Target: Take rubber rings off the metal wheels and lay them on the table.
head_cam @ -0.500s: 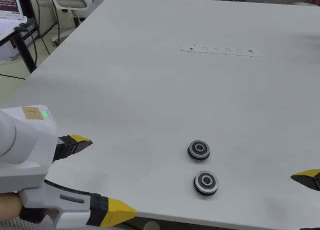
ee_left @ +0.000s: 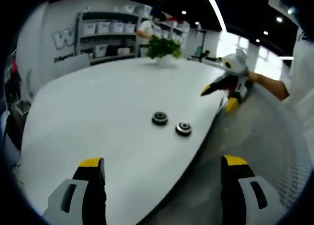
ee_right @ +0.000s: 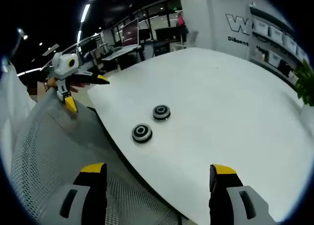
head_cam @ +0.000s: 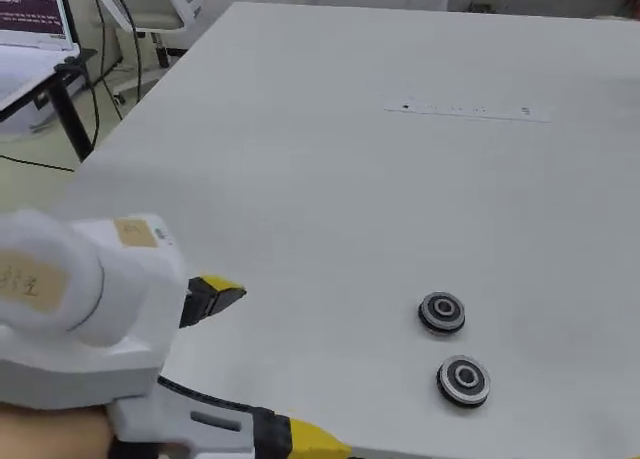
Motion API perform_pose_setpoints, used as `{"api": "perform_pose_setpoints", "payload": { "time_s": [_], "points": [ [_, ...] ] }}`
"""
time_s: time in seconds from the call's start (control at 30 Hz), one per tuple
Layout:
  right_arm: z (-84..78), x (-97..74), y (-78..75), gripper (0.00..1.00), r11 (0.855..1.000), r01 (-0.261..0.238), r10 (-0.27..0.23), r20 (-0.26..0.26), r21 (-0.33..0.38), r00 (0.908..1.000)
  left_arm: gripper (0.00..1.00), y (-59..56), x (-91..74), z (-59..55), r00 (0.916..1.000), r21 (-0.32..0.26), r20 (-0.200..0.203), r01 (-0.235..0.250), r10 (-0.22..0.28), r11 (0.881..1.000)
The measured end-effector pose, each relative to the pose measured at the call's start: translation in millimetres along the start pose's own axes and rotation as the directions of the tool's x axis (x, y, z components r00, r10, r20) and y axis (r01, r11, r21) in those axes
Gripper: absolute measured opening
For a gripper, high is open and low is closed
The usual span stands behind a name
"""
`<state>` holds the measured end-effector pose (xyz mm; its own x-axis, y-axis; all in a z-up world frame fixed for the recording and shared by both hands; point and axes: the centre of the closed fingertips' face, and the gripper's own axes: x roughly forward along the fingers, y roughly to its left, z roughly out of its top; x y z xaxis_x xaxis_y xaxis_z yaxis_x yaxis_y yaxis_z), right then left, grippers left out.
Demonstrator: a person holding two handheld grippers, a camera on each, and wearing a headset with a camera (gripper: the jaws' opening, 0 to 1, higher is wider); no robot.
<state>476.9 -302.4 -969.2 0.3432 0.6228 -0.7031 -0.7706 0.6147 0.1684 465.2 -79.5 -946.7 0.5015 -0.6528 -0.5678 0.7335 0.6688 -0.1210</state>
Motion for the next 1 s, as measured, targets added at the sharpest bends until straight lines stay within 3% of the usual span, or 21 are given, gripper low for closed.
{"api": "perform_pose_setpoints", "payload": {
  "time_s": [0.1, 0.2, 0.3, 0.33, 0.43, 0.53, 0.6, 0.7, 0.8, 0.9, 1.0],
  "points": [
    [9.0, -3.3, -0.7, 0.85, 0.999, -0.007, 0.004, 0.061, 0.049, 0.9981, 1.00, 1.9, 0.4, 3.6, 0.9999, 0.018, 0.008, 0.007, -0.007, 1.000],
    [11.0, -4.7, -2.7, 0.84, 0.999, 0.003, -0.006, 0.072, 0.048, 0.9974, 1.00, 2.7, 0.2, 12.1, 0.9989, 0.009, 0.038, 0.028, -0.028, 1.000],
    [16.3, -5.3, -1.6, 0.84, 0.999, -0.013, 0.009, 0.094, 0.042, 0.9956, 1.00, 2.6, -0.2, 20.2, 0.9966, 0.037, 0.072, 0.038, -0.040, 0.999],
    [22.2, -6.0, -0.6, 0.83, 0.999, -0.028, 0.024, 0.120, 0.025, 0.9925, 1.00, 2.2, 0.3, 21.6, 0.9959, 0.039, 0.075, 0.047, -0.050, 0.998],
    [31.5, -6.2, -5.8, 0.79, 1.000, -0.018, 0.018, 0.113, -0.005, 0.9934, 1.00, 9.5, 1.3, 22.2, 0.9982, 0.055, 0.057, 0.017, -0.020, 0.998],
    [55.6, -6.3, -9.8, 0.78, 0.998, -0.009, 0.018, 0.150, -0.060, 0.9885, 1.00, 10.6, 1.0, 23.5, 0.9986, 0.077, 0.051, 0.009, -0.013, 0.997],
    [77.9, -5.2, -7.7, 0.76, 0.994, -0.031, 0.052, 0.207, -0.102, 0.9769, 1.00, 9.7, 1.2, 24.8, 0.9985, 0.075, 0.051, 0.015, -0.019, 0.997],
    [94.7, -1.6, -11.0, 0.74, 0.992, -0.026, 0.053, 0.221, -0.122, 0.9738, 1.00, 10.3, 0.1, 26.7, 0.9989, 0.097, 0.046, 0.008, -0.012, 0.995],
    [111.4, 1.7, -7.2, 0.74, 0.990, -0.043, 0.078, 0.260, -0.136, 0.9624, 1.00, 13.8, -0.2, 28.9, 0.9987, 0.092, 0.051, -0.003, -0.002, 0.996],
    [113.2, 6.9, 0.4, 0.73, 0.981, -0.074, 0.117, 0.244, -0.179, 0.9627, 1.00, 14.6, 0.4, 30.2, 0.9985, 0.094, 0.054, -0.010, 0.005, 0.996],
    [102.5, 13.1, -1.8, 0.70, 0.978, -0.078, 0.123, 0.232, -0.193, 0.9649, 1.00, 13.3, 1.2, 30.4, 0.9985, 0.090, 0.055, -0.009, 0.004, 0.996]
  ]
}}
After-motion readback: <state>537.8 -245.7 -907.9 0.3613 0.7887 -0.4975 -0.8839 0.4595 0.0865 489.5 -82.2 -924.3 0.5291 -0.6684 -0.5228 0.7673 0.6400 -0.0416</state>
